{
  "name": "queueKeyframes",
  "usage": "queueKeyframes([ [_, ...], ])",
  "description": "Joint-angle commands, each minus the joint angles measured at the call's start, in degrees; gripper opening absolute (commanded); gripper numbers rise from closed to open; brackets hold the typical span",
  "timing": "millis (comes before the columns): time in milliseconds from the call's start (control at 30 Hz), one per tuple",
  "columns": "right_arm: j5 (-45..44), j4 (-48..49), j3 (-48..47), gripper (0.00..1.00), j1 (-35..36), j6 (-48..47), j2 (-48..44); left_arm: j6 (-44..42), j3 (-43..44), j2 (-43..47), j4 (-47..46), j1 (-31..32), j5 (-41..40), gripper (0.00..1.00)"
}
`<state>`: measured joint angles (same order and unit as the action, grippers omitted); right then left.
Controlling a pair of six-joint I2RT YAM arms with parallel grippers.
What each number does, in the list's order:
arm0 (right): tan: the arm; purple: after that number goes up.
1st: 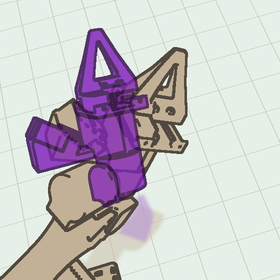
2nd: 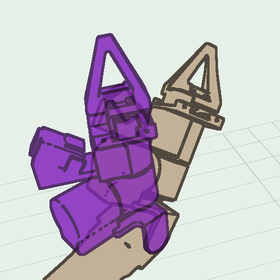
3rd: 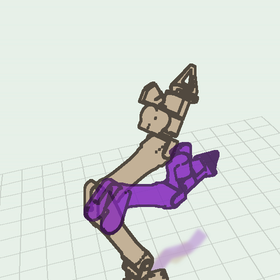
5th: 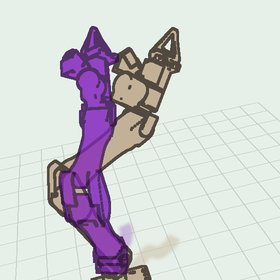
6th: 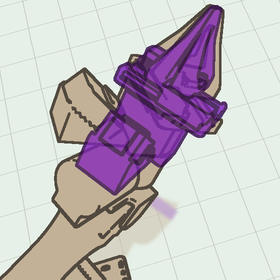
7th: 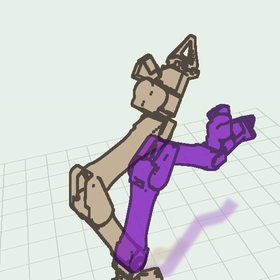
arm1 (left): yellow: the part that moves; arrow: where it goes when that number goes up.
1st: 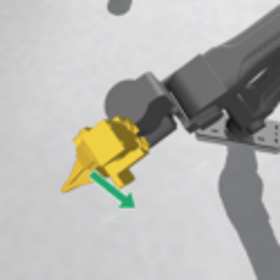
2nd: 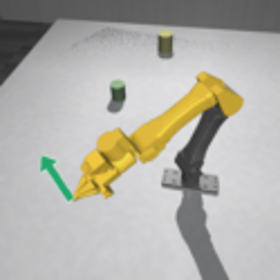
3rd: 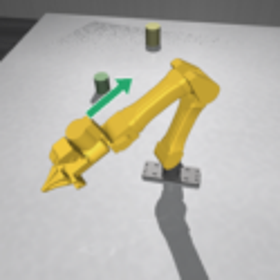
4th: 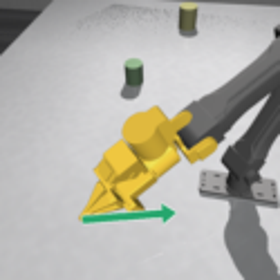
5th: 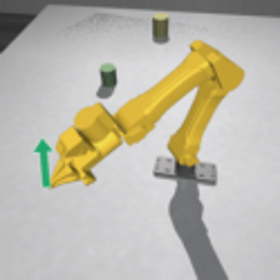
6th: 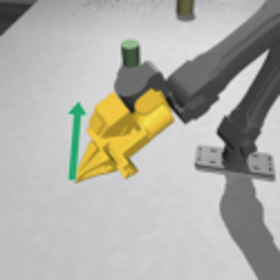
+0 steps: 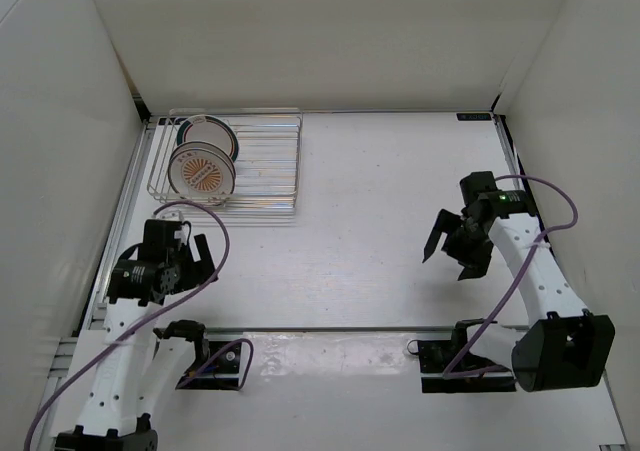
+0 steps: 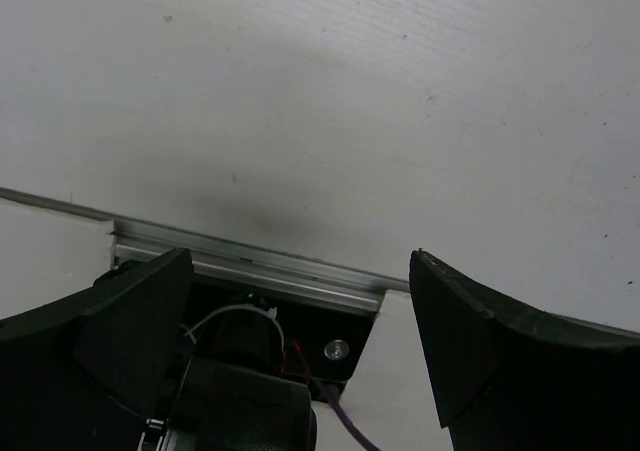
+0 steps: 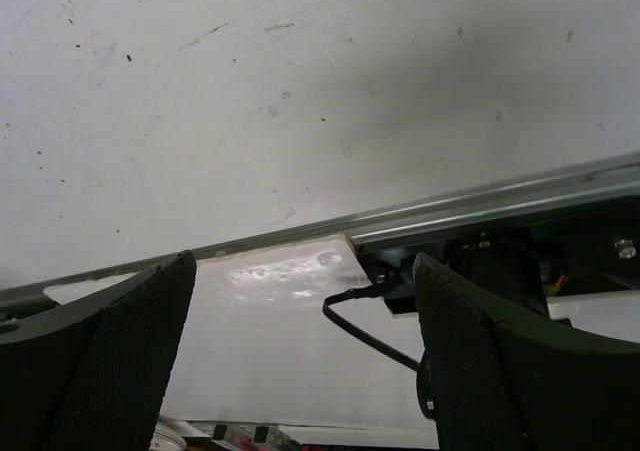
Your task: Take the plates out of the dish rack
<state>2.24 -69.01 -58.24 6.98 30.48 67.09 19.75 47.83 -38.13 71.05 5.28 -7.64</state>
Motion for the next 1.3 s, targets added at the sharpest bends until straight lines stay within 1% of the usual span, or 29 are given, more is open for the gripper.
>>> queueKeyframes([
  [0,-1.95,-5.05,-4.59,0.90,0.13,2.99,-4.33,0.37,3.66,-3.61,3.05,0.26,0.44,1.00],
  [33,-5.28,-6.12,-6.08,0.90,-0.13,4.31,-4.95,0.64,4.10,-4.23,3.13,0.08,-0.26,1.00],
  [67,-5.75,-6.83,-7.32,0.90,-0.21,5.72,-5.13,0.82,5.15,-4.76,1.57,0.17,-0.27,1.00],
  [133,0.10,-6.75,-7.07,0.90,-0.48,7.05,-4.43,1.17,6.21,-4.06,-1.76,0.17,1.99,1.00],
  [200,2.14,-5.44,-7.06,0.90,-0.57,6.44,-3.20,2.13,4.82,-1.52,-5.99,0.17,2.02,1.00],
  [233,6.33,-3.60,-6.37,0.90,-0.57,5.65,-1.71,5.79,2.46,-0.29,-7.92,0.08,-0.16,1.00],
  [267,9.50,-2.28,-6.54,0.90,-0.74,4.08,-1.09,6.87,1.83,0.16,-8.55,0.08,-1.05,1.00],
  [367,13.39,-0.87,-9.95,0.90,-0.83,5.11,0.76,12.22,3.66,0.08,-8.47,-0.01,-3.69,1.00],
  [433,15.16,1.50,-10.05,0.90,-0.83,6.42,0.59,13.12,4.81,-2.11,-9.61,-0.09,-4.40,1.00],
  [533,17.35,3.53,-8.39,0.90,-0.92,9.77,1.37,17.86,6.30,-7.46,-12.67,-1.05,-9.67,1.00],
  [567,18.58,4.32,-7.25,0.90,-0.74,10.12,1.99,20.31,6.92,-10.27,-14.08,-1.32,-10.37,1.00],
  [600,21.20,4.93,-6.63,0.90,-0.66,10.56,2.08,24.51,10.23,-11.69,-14.44,-2.19,-12.81,1.00],
  [633,21.40,5.29,-5.49,0.90,-0.57,10.57,1.73,26.64,11.74,-15.27,-14.88,-2.55,-13.27,1.00],
  [667,21.23,4.86,-5.48,0.90,-0.65,10.57,1.38,32.31,12.97,-18.70,-15.06,-2.90,-13.28,1.00],
  [733,20.27,4.77,-5.83,0.90,-0.57,9.60,0.33,36.22,18.41,-23.89,-15.32,-4.92,-11.97,1.00],
  [767,19.56,3.20,-6.44,0.90,-0.92,8.55,0.15,42.68,20.78,-27.14,-15.32,-4.67,-10.13,1.00],
  [800,17.82,2.40,-9.32,0.90,-0.92,7.15,0.76,44.57,22.29,-28.65,-15.41,-9.19,-6.55,1.00],
  [833,17.36,1.70,-10.39,0.90,-0.74,6.44,1.28,45.98,22.82,-33.19,-18.02,-10.28,-1.64,1.00],
  [867,17.10,-0.49,-11.27,0.90,-0.48,5.13,2.94,50.17,23.00,-34.72,-19.09,-12.03,0.76,1.00],
  [900,15.70,-1.12,-13.55,0.90,-0.74,3.81,3.65,51.00,22.92,-36.04,-21.36,-13.79,6.87,0.98],
  [933,15.34,-1.65,-14.35,0.90,-0.74,3.28,4.27,51.87,22.74,-39.62,-23.65,-14.93,7.46,0.96],
  [967,14.38,-1.82,-14.53,0.90,-0.92,3.01,4.63,54.58,22.48,-40.44,-24.63,-15.38,8.77,0.95],
  [1033,13.85,-1.21,-16.45,0.90,-1.00,1.69,5.85,55.75,21.78,-42.28,-28.06,-15.91,7.91,0.95],
  [1067,13.32,-0.69,-17.25,0.90,-1.27,0.73,6.64,56.27,21.51,-43.16,-31.29,-16.09,7.90,0.95],
  [1100,13.23,-0.25,-19.00,0.90,-1.27,0.20,7.78,56.54,21.69,-43.69,-32.10,-16.26,7.73,0.95],
  [1167,13.31,0.02,-21.91,0.90,-1.53,-1.90,9.54,56.46,24.05,-46.41,-33.59,-17.14,8.25,0.95],
  [1233,13.67,-0.33,-24.28,0.90,-1.27,-4.62,12.00,56.02,26.43,-48.86,-34.39,-17.49,10.62,0.95],
  [1267,13.58,-0.51,-25.77,0.90,-1.53,-5.07,12.79,56.10,27.56,-49.06,-36.31,-17.50,11.24,0.95],
])
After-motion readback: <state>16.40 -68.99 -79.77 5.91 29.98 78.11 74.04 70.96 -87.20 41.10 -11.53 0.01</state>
